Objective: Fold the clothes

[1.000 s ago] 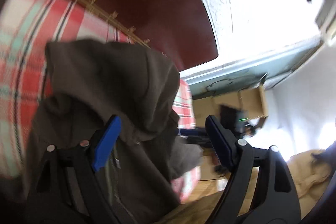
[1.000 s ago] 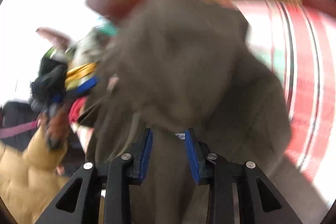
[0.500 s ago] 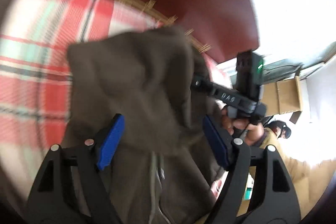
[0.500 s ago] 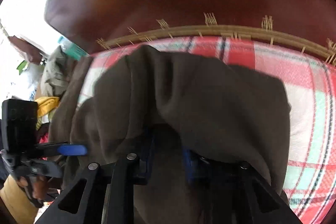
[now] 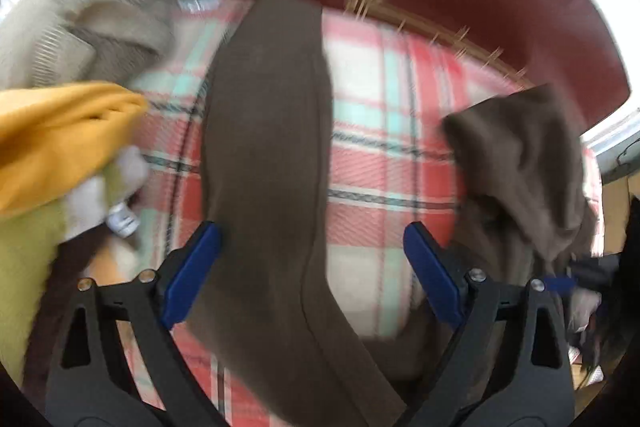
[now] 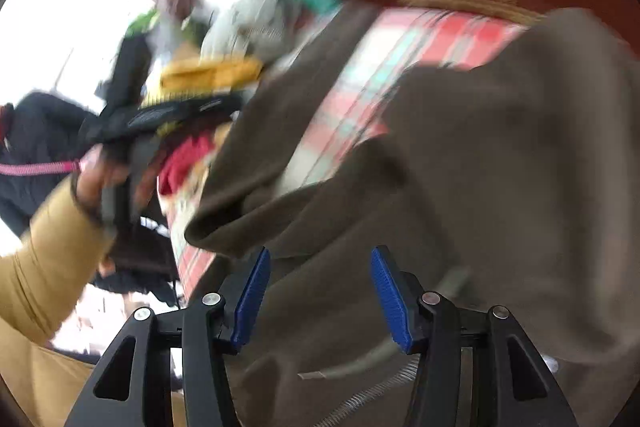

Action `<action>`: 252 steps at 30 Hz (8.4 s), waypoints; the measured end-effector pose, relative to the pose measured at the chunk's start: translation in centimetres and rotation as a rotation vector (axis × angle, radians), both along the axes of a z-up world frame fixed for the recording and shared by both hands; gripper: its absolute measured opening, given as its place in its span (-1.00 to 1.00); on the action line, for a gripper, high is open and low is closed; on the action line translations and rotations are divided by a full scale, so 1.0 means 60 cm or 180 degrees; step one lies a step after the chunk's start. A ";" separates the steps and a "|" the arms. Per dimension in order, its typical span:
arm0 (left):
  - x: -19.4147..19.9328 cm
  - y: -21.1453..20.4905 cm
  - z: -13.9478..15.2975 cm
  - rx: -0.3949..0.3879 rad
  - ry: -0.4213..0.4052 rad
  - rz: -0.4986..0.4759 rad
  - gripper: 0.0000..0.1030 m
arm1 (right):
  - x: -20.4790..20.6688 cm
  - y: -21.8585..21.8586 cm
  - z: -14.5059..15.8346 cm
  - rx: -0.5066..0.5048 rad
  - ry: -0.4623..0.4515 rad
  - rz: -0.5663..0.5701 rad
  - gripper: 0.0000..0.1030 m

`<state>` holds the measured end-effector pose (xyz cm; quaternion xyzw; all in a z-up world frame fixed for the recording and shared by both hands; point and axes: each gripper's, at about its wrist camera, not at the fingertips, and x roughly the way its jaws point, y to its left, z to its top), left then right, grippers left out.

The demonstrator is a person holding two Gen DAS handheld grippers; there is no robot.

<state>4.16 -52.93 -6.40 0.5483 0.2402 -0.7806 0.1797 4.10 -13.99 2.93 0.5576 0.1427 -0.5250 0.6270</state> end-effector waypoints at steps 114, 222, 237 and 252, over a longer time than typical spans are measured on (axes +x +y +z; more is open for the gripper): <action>-0.096 0.176 -0.048 0.0866 0.0231 -0.0884 -0.16 | 0.025 0.140 0.032 0.0235 0.0428 -0.1113 0.42; -0.083 0.224 -0.003 0.0505 0.0357 -0.0886 0.19 | -0.033 0.125 0.014 0.0688 0.1017 -0.1111 -0.68; 0.024 0.249 0.010 0.0568 0.0629 -0.0980 0.20 | 0.040 0.123 0.091 0.0077 0.1008 -0.1196 0.05; -0.002 0.290 0.048 0.0607 0.0844 -0.1145 0.38 | 0.066 0.126 0.045 0.0375 0.0996 -0.1233 0.29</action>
